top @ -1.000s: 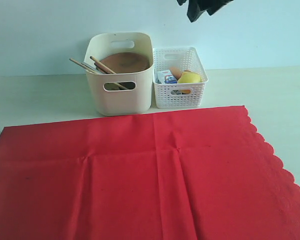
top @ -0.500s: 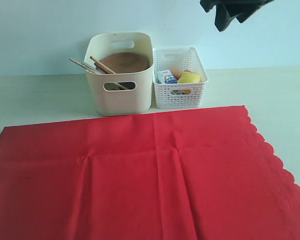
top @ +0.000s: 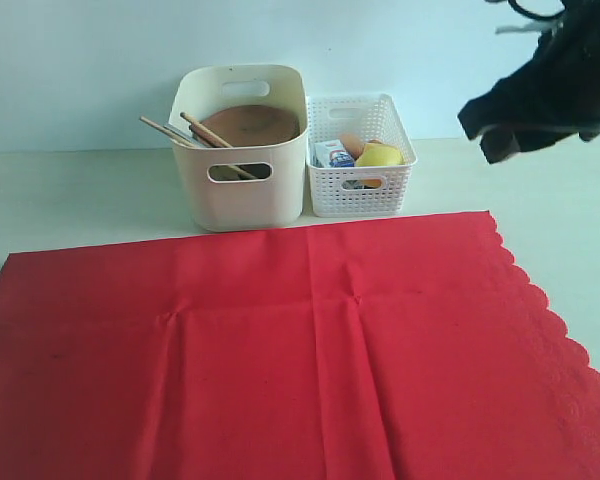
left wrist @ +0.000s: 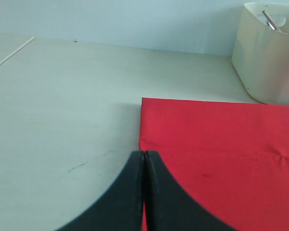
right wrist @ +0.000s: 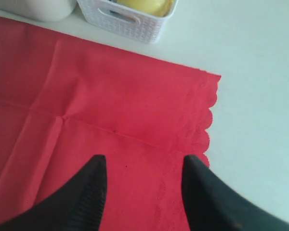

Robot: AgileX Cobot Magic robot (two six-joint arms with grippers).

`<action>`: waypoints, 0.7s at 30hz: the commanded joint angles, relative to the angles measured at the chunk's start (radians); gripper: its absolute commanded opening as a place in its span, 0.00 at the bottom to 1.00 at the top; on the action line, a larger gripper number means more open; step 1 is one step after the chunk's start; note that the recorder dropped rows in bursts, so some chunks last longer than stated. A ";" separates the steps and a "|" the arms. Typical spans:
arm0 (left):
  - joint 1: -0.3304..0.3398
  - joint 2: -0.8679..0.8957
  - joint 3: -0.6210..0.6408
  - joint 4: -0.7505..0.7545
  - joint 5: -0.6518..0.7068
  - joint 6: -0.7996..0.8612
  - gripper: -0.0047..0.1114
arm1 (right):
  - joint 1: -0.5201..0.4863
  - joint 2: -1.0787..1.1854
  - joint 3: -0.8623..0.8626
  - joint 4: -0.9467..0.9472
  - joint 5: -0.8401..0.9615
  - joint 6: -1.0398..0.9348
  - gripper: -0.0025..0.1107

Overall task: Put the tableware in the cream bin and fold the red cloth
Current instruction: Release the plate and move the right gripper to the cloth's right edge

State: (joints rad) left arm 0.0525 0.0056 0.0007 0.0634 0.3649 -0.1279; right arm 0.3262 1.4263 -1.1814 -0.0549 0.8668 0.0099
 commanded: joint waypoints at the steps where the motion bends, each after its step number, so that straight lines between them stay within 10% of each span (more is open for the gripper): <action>1: -0.005 -0.006 -0.001 0.006 -0.012 0.000 0.05 | -0.001 -0.056 0.160 -0.001 -0.171 0.054 0.42; 12: -0.005 -0.006 -0.001 0.006 -0.012 0.000 0.05 | -0.001 -0.062 0.488 0.004 -0.491 0.071 0.02; 21: -0.005 -0.006 -0.001 0.006 -0.012 0.000 0.05 | -0.001 -0.062 0.596 0.032 -0.609 0.071 0.02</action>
State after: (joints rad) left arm 0.0525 0.0056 0.0007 0.0634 0.3649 -0.1279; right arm 0.3262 1.3689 -0.5918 -0.0434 0.2894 0.0786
